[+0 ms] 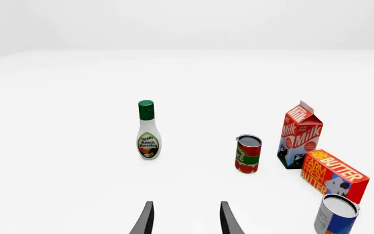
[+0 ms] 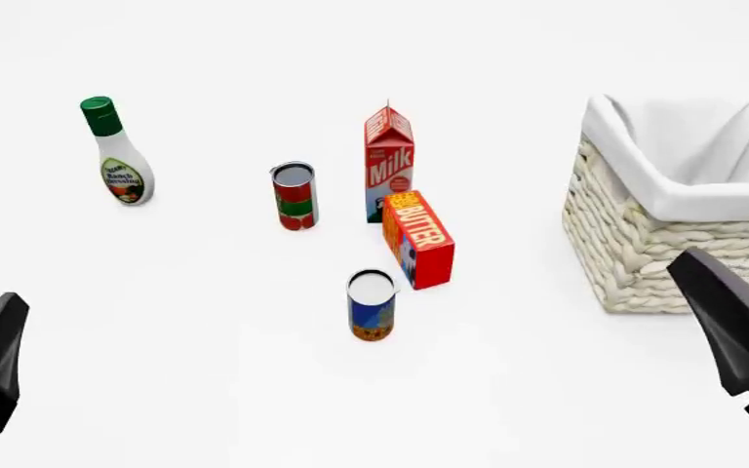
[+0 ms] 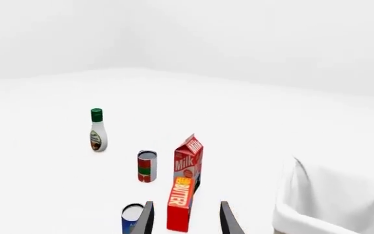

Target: Pick the alphabet soup and place it in the basket.

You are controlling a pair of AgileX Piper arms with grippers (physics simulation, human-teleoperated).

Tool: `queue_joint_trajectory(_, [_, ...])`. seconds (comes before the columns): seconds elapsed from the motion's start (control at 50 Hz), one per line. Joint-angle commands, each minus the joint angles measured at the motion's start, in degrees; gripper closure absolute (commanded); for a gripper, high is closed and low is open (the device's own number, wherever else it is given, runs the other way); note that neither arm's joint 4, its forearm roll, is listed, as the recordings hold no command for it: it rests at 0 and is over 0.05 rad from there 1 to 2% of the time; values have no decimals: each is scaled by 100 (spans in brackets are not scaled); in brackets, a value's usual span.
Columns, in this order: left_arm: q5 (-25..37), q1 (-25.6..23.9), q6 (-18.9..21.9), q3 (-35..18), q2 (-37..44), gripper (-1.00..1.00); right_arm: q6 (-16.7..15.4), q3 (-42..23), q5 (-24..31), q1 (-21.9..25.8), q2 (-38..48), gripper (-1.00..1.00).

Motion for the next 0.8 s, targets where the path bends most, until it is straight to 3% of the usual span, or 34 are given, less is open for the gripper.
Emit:
queue_joint_trajectory(0.02, [0, 0, 0, 0, 0, -100, -89, -55, -660, 374, 619, -100])
queue_joint_trajectory(0.8, [0, 0, 0, 0, 0, -100, -182, -23, -3063, 1237, 3234, -100])
